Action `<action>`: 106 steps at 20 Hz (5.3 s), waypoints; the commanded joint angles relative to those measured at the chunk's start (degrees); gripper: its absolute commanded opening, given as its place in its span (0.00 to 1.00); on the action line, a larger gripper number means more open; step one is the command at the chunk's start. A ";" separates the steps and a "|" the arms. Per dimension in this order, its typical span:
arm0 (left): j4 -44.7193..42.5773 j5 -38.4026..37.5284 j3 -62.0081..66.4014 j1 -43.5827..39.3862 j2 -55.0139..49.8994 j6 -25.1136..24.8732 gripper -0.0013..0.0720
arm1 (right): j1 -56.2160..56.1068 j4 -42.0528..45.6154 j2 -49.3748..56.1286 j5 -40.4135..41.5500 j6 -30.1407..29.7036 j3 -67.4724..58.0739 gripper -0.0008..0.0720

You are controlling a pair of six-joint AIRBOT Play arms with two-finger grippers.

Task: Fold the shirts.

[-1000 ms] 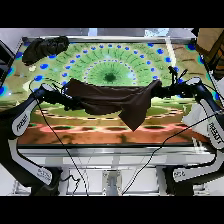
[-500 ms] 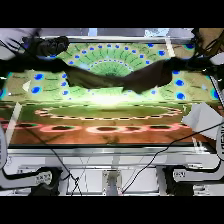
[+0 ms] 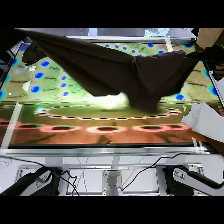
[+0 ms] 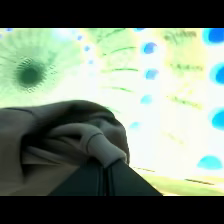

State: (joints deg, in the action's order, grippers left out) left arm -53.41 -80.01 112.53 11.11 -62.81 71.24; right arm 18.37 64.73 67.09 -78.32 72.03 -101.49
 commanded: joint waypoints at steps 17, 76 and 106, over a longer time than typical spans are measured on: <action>-1.99 -10.36 -4.31 0.26 -5.35 4.02 0.03 | 0.28 -0.48 -10.54 -11.47 -1.81 9.40 0.03; -0.22 -21.49 4.00 -2.05 -36.24 4.11 0.55 | -4.31 -8.33 8.55 2.67 -6.49 22.67 0.14; -9.77 -7.52 2.80 -20.11 -19.78 6.75 0.04 | -21.44 -28.17 -14.69 14.38 -9.16 22.49 0.04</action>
State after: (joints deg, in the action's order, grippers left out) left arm -63.22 -95.22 115.52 -8.82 -82.63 77.82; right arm -2.87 42.33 52.71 -69.32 63.00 -78.96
